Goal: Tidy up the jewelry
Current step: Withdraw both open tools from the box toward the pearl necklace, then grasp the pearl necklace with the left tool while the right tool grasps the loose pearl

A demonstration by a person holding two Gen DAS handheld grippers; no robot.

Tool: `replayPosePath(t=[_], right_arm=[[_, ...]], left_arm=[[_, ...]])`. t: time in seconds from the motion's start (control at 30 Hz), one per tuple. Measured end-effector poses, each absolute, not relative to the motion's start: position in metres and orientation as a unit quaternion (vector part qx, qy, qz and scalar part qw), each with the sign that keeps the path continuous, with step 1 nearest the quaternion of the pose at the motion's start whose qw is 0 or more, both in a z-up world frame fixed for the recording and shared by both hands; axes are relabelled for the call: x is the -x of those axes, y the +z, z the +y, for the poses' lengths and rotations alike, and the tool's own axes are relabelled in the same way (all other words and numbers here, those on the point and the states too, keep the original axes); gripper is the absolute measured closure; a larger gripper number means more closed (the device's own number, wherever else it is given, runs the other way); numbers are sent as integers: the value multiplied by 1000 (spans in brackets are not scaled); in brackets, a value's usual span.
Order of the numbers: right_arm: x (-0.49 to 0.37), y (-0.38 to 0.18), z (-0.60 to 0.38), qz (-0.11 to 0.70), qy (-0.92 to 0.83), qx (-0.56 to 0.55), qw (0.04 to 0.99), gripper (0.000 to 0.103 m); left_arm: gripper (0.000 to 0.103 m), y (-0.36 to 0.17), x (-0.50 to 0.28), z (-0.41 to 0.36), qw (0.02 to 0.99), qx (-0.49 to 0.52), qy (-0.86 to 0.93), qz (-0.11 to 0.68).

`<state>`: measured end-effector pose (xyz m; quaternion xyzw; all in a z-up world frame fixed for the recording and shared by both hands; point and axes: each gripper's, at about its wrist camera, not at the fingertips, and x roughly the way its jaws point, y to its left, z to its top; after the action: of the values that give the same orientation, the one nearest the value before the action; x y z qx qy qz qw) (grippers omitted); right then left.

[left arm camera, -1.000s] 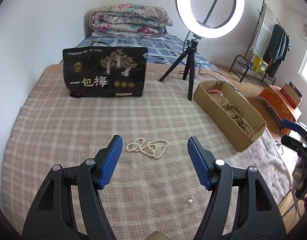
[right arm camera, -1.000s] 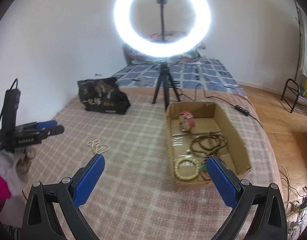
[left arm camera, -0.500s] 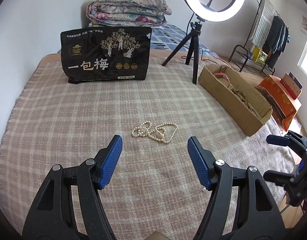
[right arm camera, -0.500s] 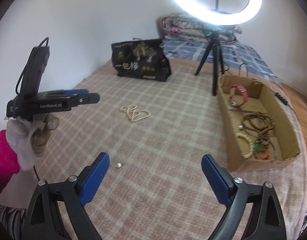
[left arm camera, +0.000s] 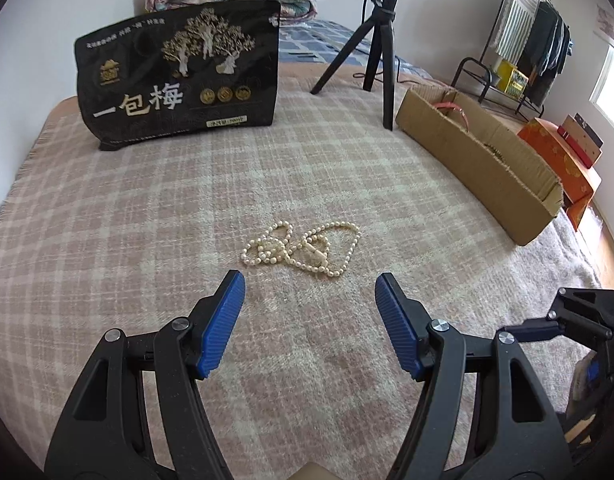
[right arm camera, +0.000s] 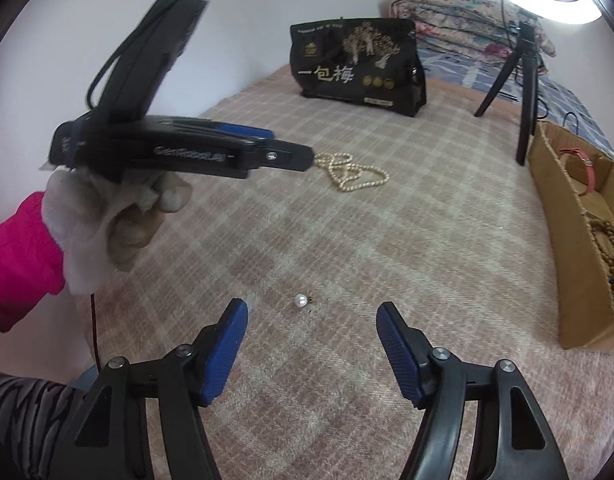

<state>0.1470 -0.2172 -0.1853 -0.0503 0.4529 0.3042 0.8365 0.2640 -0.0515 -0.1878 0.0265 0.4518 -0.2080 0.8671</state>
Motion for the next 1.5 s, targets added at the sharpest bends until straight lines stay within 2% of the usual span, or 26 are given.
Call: replayPosePath(t=[0.07,0.3,0.6,0.77,1.07,1.2,1.27,1.43,1.5], right_arm=[[-148,-190,-215,455,311,57,832,40],[-154,-203,-208,462,316,68,826,41],[-166,-211,-194,460,327,107,818,56],[-171,-213,-191,463,336,114,812,67],[-169,-216,-188,461,337,129,811,79],[-168,-216,-188,461,338,125,811,85],[-168,-216,-189,461,339,123,811,85],[-168,-215,-188,460,338,121,812,85],[-168,-215,-189,459,338,118,813,85]], left_arm=[[33,-197,-271,-57,864,-32,-207,458],[33,-212,-284,-71,863,-61,-197,461],[33,-220,-299,-73,868,-62,-181,459],[33,-222,-304,-73,869,-63,-177,458],[34,-228,-306,-75,871,-70,-175,454],[53,-227,-305,-77,871,-77,-176,452],[57,-227,-305,-78,871,-80,-176,452],[78,-227,-306,-77,875,-80,-169,447],[89,-226,-306,-74,876,-77,-164,446]])
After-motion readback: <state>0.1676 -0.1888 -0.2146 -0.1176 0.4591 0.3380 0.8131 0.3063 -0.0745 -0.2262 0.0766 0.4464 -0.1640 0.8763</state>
